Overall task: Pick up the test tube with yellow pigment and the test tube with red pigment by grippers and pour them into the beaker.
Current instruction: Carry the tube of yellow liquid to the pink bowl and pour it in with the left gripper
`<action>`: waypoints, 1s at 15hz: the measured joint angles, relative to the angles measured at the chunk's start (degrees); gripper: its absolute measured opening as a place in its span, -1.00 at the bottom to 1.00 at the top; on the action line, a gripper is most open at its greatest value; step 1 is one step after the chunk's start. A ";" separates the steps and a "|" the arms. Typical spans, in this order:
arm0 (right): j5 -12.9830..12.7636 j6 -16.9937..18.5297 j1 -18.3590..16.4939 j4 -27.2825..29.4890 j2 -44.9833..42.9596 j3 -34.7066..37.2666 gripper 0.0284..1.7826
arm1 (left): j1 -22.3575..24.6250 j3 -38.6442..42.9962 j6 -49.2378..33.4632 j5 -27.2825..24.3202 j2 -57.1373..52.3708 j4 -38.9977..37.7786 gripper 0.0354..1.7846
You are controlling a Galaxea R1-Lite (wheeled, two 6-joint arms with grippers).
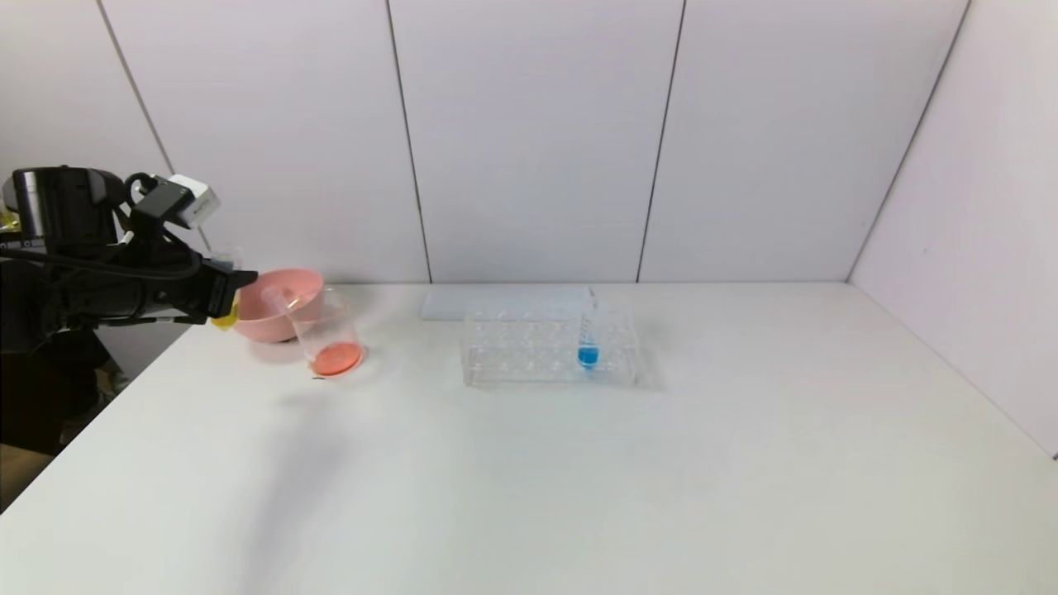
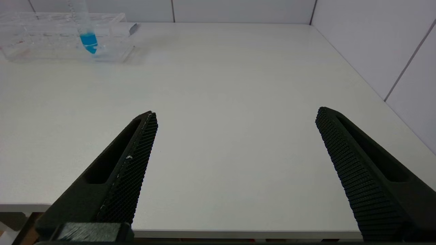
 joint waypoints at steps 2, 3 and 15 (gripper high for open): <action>-0.01 0.00 0.00 0.00 0.00 0.00 0.91 | -0.01 -0.45 1.32 -0.85 0.02 0.09 -0.50; 0.00 0.04 0.00 0.00 0.00 0.00 0.91 | -0.01 -0.80 1.84 -1.38 0.06 0.12 -0.50; 0.00 0.00 0.00 0.00 0.00 0.00 0.91 | 0.27 -12.32 18.52 -4.27 2.32 19.81 -0.50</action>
